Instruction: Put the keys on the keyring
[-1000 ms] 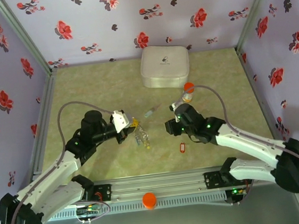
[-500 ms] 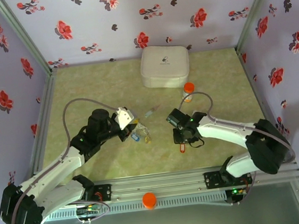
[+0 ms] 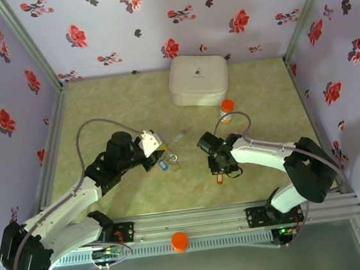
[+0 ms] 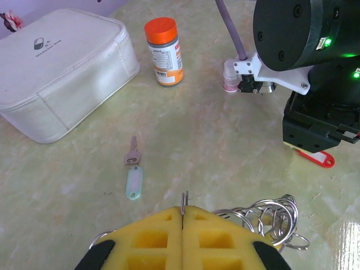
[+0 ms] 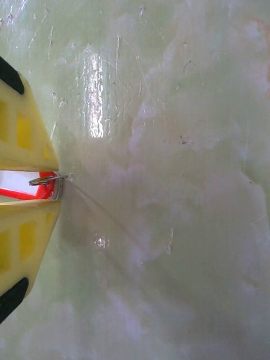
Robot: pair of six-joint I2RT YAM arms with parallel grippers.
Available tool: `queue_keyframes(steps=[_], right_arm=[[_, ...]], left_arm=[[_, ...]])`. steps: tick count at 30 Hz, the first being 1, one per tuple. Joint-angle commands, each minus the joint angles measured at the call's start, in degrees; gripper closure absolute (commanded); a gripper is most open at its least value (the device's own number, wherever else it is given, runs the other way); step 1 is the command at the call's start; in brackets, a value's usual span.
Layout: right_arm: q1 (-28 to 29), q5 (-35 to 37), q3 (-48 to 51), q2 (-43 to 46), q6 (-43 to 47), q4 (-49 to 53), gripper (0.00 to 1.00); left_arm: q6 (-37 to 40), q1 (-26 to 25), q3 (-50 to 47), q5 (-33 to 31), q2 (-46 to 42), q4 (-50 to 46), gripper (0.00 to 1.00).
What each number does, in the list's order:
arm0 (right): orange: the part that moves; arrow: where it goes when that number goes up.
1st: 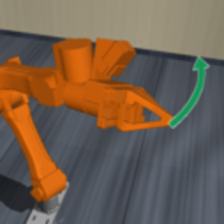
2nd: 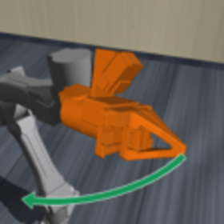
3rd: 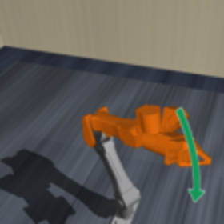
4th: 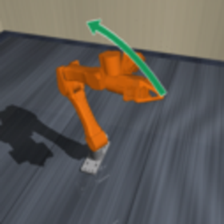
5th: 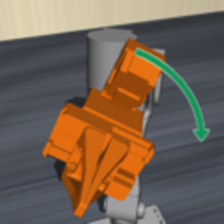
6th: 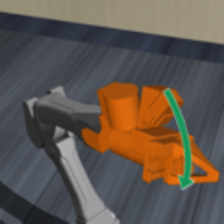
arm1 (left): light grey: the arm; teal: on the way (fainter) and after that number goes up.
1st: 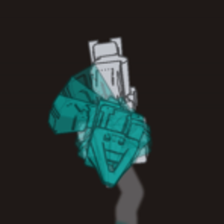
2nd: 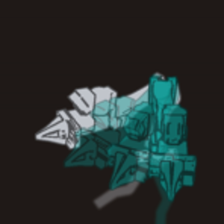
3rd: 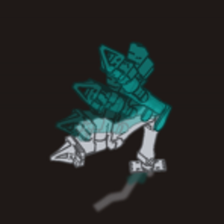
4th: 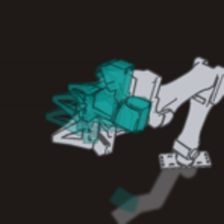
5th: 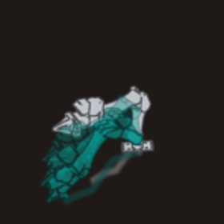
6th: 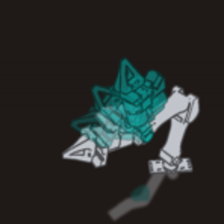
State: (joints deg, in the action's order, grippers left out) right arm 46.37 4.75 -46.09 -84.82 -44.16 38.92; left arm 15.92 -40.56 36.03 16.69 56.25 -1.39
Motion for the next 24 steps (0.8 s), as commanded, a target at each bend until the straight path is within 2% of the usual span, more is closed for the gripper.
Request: queue_keyframes(steps=[1,11,15,17,21,24], right_arm=[[-0.4,0.2,-1.2,-0.8,-0.4,1.8,0.81],[-0.1,-1.4,-1.5,-2.3,0.6,2.4,0.88],[0.0,-1.4,-2.3,-2.6,0.8,3.2,0.93],[0.1,-1.4,-2.7,-2.6,1.1,3.6,0.93],[0.3,-1.6,-3.2,-2.2,1.3,4.2,0.83],[0.4,-1.3,-3.2,-1.9,1.3,4.7,0.82]], left_arm=[[1.7,-0.4,1.5,-0.4,-1.2,0.8,1.00],[2.2,-0.3,1.7,-0.1,-1.3,-0.2,1.00],[2.2,-0.4,1.8,0.1,-1.2,-0.1,1.00],[2.3,-0.3,1.7,0.1,-1.2,-0.2,1.00],[2.4,-0.3,1.7,0.2,-1.2,-0.2,1.00],[2.4,-0.4,1.6,0.3,-1.3,-0.2,1.00]])
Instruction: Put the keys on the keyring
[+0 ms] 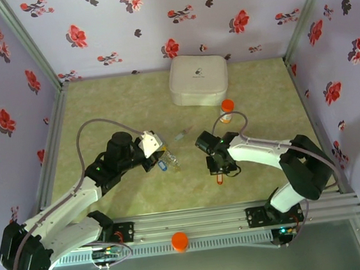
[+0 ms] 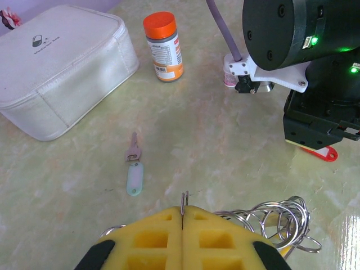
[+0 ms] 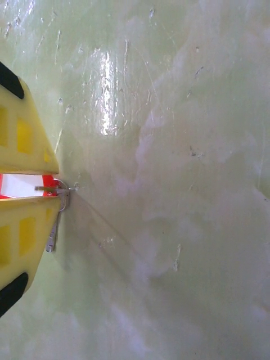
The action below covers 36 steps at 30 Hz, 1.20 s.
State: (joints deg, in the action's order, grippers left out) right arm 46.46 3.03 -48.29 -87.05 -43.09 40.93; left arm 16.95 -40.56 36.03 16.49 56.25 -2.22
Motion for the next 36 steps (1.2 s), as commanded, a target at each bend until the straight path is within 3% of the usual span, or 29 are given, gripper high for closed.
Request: queue_keyframes(steps=[1,19,21,27,32,36], right_arm=[[0.4,0.4,-0.9,0.2,0.2,2.8,0.83],[0.3,0.4,-1.5,-1.6,0.8,3.3,0.94],[0.3,0.5,-1.6,-1.2,0.9,3.5,1.00],[0.9,1.0,-2.2,3.8,2.6,3.4,1.00],[2.7,-8.1,-1.7,12.4,14.1,-4.0,1.00],[2.7,-20.8,-3.1,16.8,25.8,-8.2,1.00]], left_arm=[[1.4,-0.4,1.6,0.4,-1.2,0.7,1.00],[1.8,-0.4,1.6,1.1,-1.5,0.0,1.00],[1.9,-0.4,1.6,1.1,-1.5,-0.1,1.00],[1.8,-0.4,1.8,1.1,-1.4,0.0,1.00],[0.2,-0.6,2.5,1.2,-1.4,-1.0,1.00],[-1.7,-1.6,3.9,1.4,-0.8,-3.8,1.00]])
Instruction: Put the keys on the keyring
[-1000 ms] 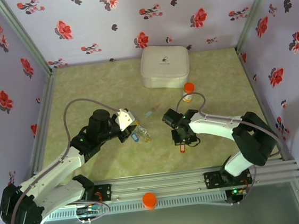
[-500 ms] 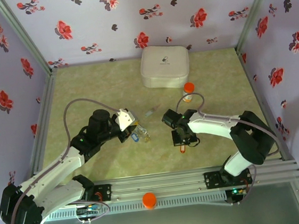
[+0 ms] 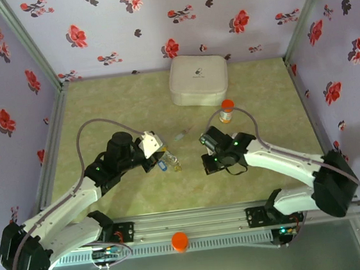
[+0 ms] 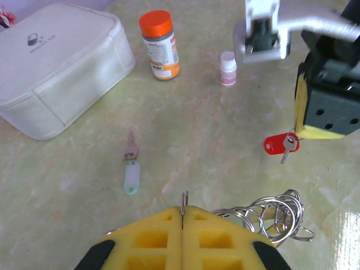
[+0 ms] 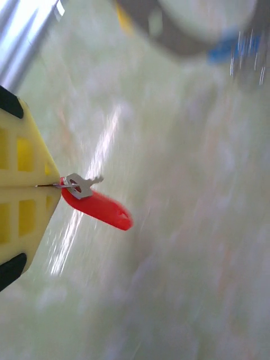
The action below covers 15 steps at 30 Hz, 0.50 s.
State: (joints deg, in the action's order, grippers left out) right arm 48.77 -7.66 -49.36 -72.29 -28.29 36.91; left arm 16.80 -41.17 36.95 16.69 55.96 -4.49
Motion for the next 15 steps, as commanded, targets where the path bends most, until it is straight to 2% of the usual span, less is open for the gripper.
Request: queue_keyframes(steps=[1,8,15], right_arm=[[0.4,-12.1,-2.7,2.6,13.5,-4.5,1.00],[-0.7,-18.5,-7.3,3.5,24.7,-3.2,1.00],[-1.0,-18.6,-12.5,2.4,30.3,0.8,1.00]], left_arm=[[-2.2,-1.3,3.3,1.3,-0.6,-2.2,1.00],[-5.4,-2.3,4.8,4.7,-0.4,-5.5,1.00],[-5.6,-4.2,6.3,8.0,2.0,-8.4,1.00]])
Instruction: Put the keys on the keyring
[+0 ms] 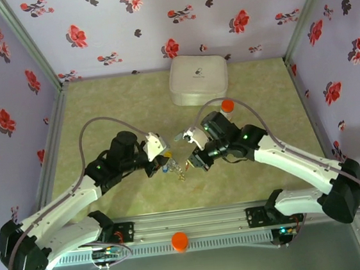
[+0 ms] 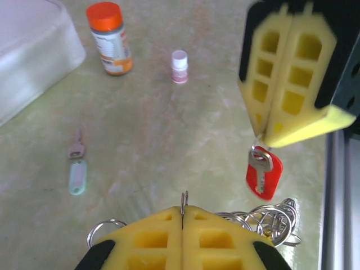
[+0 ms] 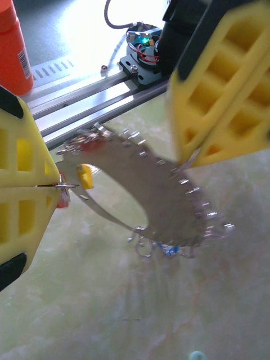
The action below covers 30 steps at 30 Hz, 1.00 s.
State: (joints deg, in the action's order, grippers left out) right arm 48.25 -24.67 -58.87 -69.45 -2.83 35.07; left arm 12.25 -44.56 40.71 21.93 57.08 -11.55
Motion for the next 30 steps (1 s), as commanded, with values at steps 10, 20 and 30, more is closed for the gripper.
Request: queue_keyframes(steps=[10,20,30], right_arm=[[0.0,-4.0,-6.9,-4.4,6.8,3.8,1.00],[-0.1,-7.1,-7.0,-6.8,5.7,1.0,1.00],[0.0,-7.1,-6.1,-7.2,4.1,-1.6,1.00]], left_arm=[[0.2,-2.4,2.0,3.2,1.1,1.2,1.00],[2.5,-3.3,1.0,3.1,1.2,1.9,1.00],[4.0,-3.5,0.8,2.8,1.5,1.5,1.00]])
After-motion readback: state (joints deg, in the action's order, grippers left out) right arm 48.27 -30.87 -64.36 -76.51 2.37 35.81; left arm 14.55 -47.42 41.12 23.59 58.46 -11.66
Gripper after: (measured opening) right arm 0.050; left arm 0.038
